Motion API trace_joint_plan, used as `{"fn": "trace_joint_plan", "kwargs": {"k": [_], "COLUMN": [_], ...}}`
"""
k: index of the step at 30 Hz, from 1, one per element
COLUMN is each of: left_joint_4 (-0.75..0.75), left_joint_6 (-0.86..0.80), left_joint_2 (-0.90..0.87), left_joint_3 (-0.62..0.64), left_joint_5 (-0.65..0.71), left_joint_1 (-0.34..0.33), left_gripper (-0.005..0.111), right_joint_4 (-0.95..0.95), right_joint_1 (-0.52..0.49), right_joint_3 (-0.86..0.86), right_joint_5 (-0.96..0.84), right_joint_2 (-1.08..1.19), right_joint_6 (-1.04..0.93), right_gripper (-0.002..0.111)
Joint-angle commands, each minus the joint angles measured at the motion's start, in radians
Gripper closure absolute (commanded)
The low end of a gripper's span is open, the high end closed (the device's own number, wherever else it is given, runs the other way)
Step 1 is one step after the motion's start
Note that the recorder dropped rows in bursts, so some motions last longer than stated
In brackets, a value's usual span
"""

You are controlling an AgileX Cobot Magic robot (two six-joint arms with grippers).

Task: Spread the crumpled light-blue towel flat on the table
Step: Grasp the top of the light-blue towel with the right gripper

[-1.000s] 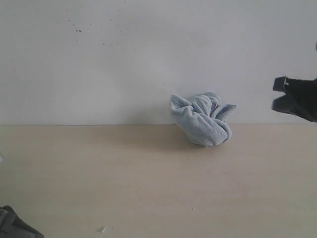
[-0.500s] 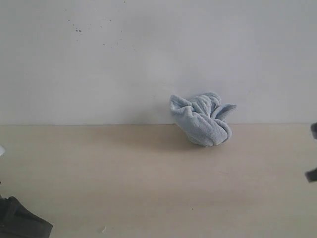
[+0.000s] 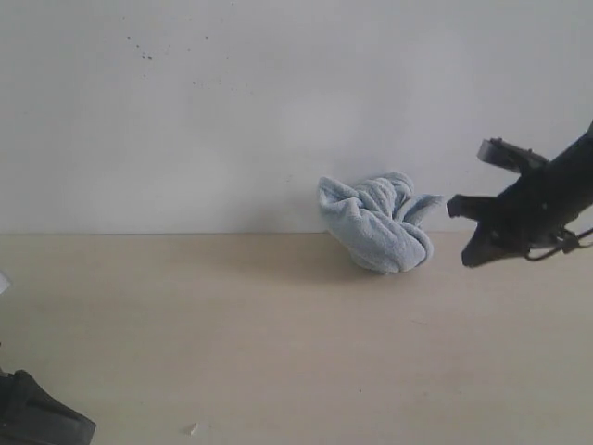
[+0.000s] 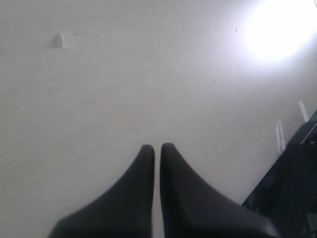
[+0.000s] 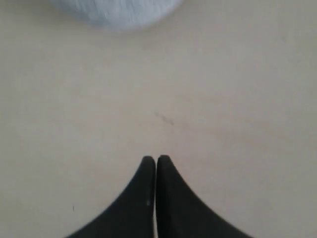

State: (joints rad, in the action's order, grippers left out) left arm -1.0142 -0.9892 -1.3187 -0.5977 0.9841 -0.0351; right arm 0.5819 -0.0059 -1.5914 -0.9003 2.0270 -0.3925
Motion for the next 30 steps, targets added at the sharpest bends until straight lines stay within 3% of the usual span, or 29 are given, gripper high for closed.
{"fn": "trace_joint_plan", "kwargs": {"k": [1, 4, 6, 10, 12, 16, 27, 29, 30], "left_joint_4": [0.005, 0.005, 0.005, 0.005, 0.005, 0.005, 0.005, 0.005, 0.005], "left_joint_6": [-0.011, -0.016, -0.035, -0.038, -0.038, -0.038, -0.040, -0.040, -0.040], "left_joint_2": [0.010, 0.010, 0.010, 0.010, 0.010, 0.010, 0.010, 0.007, 0.007], "left_joint_3": [-0.006, -0.006, -0.006, -0.006, -0.006, -0.006, -0.006, -0.006, -0.006], "left_joint_5": [0.005, -0.001, -0.009, -0.016, -0.016, -0.016, -0.016, -0.016, -0.016], "left_joint_1": [-0.002, -0.002, -0.002, -0.002, -0.002, -0.002, -0.002, -0.002, -0.002], "left_gripper": [0.103, 0.103, 0.103, 0.103, 0.103, 0.103, 0.103, 0.103, 0.103], "right_joint_4": [0.038, 0.049, 0.049, 0.104, 0.151, 0.246, 0.291, 0.286, 0.269], "right_joint_1": [-0.002, -0.002, -0.004, -0.025, -0.025, -0.015, 0.037, 0.048, 0.054], "right_joint_3": [-0.095, -0.095, -0.099, -0.185, -0.243, -0.368, -0.544, -0.544, -0.544], "right_joint_5": [0.179, 0.353, 0.408, 0.340, 0.294, 0.215, 0.276, 0.310, 0.321], "right_joint_2": [0.007, 0.011, 0.032, 0.146, 0.206, 0.313, 0.472, 0.477, 0.477], "right_joint_6": [0.011, 0.099, 0.128, 0.182, 0.169, 0.156, 0.181, 0.193, 0.206], "right_gripper": [0.108, 0.105, 0.094, 0.053, 0.046, 0.049, 0.049, 0.055, 0.063]}}
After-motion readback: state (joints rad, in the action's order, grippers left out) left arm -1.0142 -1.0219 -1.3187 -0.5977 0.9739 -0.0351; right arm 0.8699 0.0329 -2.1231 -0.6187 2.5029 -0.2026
